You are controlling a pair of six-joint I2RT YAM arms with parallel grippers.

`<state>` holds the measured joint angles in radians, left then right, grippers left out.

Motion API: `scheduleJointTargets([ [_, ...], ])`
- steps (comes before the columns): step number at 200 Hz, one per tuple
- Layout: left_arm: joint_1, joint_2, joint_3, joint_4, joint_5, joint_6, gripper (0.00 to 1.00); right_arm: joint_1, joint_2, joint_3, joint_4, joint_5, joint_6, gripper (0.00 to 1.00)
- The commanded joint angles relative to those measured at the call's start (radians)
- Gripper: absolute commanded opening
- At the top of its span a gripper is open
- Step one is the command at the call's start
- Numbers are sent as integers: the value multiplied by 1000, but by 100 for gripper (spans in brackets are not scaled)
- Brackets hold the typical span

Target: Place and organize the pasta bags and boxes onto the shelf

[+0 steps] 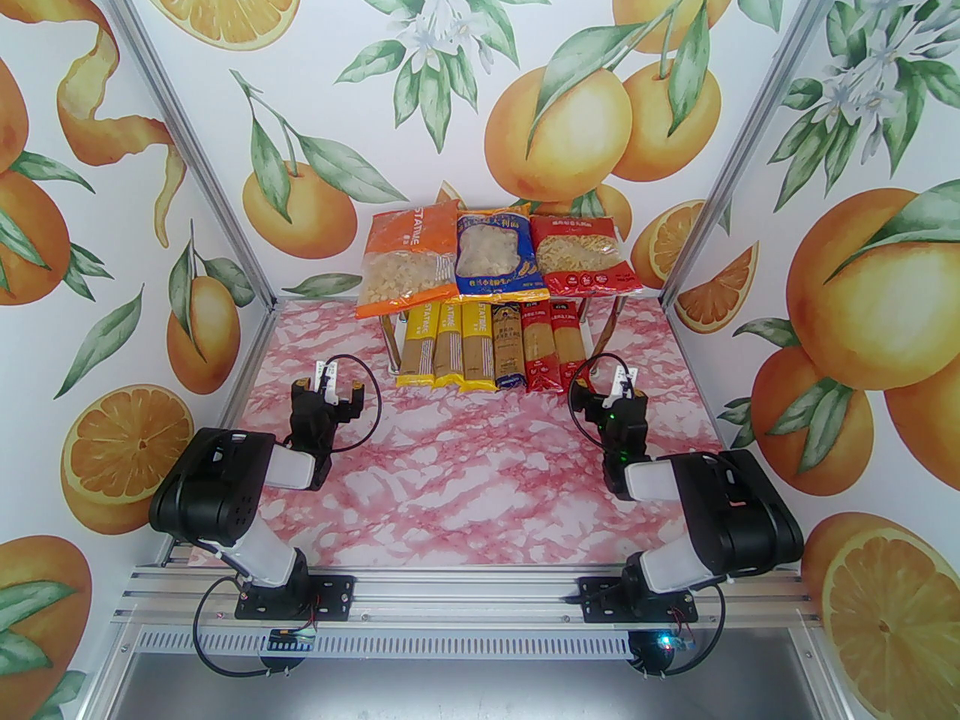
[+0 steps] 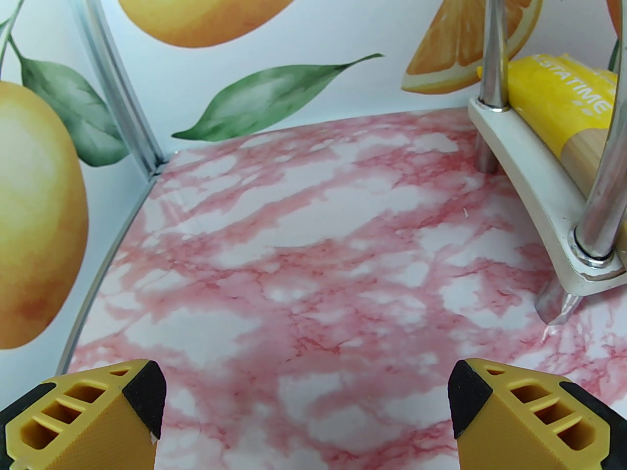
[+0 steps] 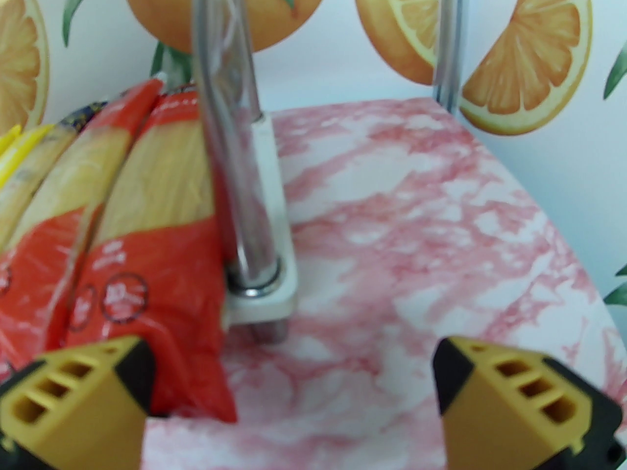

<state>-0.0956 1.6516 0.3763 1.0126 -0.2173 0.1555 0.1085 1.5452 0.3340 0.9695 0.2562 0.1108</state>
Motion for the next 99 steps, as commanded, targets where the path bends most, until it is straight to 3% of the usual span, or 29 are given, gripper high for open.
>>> scheduleJointTargets([
  [1, 10, -1, 26, 0, 5, -19, 100, 8, 9, 15, 10, 106, -17, 100],
  [99, 14, -3, 26, -2, 9, -19, 100, 14, 12, 19, 13, 97, -26, 100],
])
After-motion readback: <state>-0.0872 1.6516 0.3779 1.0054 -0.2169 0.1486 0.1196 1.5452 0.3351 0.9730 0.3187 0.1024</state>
